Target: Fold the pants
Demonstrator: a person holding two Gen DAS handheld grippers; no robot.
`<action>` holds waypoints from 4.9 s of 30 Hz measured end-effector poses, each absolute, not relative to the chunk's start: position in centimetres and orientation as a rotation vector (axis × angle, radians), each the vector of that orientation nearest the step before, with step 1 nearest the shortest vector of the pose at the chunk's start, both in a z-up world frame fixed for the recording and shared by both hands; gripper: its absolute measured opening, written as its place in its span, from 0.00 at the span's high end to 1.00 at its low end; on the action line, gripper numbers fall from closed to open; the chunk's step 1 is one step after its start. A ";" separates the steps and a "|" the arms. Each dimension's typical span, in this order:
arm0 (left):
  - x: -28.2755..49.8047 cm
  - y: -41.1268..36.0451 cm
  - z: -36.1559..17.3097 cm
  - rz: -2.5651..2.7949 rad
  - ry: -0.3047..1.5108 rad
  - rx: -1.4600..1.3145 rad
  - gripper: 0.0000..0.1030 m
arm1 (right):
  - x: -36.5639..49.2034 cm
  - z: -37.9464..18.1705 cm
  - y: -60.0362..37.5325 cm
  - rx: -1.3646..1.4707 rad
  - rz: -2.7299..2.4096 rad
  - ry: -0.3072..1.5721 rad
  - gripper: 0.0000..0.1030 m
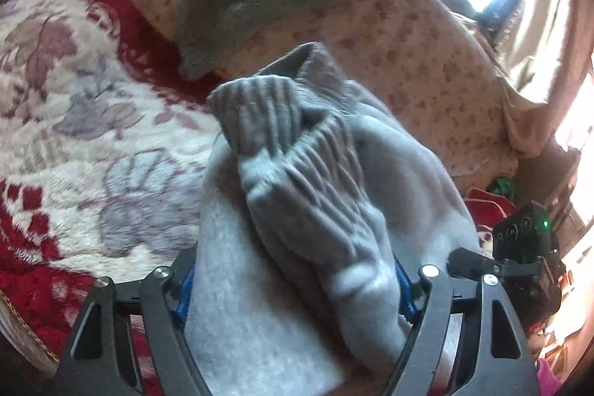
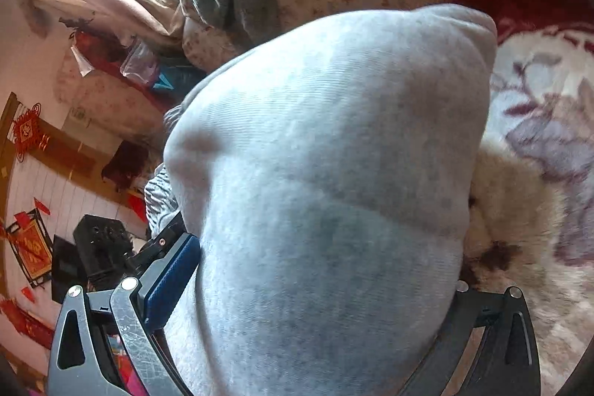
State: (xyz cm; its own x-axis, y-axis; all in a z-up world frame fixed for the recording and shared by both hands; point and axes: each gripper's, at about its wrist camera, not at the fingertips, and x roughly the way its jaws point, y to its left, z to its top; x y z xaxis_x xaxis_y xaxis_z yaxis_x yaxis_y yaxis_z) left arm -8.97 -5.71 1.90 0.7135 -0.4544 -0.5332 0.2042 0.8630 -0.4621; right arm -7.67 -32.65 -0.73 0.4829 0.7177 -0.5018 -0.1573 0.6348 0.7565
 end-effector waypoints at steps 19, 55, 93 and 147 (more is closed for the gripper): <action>-12.6 -27.1 2.4 -0.616 0.718 -0.258 0.24 | -15.7 2.8 -51.4 0.609 0.323 0.879 0.00; -16.4 -31.6 9.7 -0.369 0.474 0.168 0.05 | -23.7 8.0 -46.9 0.183 -0.050 0.590 0.00; -16.6 -32.0 9.6 -0.355 0.495 0.147 0.05 | -24.5 8.0 -47.1 0.250 -0.104 0.561 0.00; -15.7 -31.1 8.8 -0.351 0.512 0.148 0.05 | -23.4 7.3 -47.4 0.259 -0.128 0.614 0.00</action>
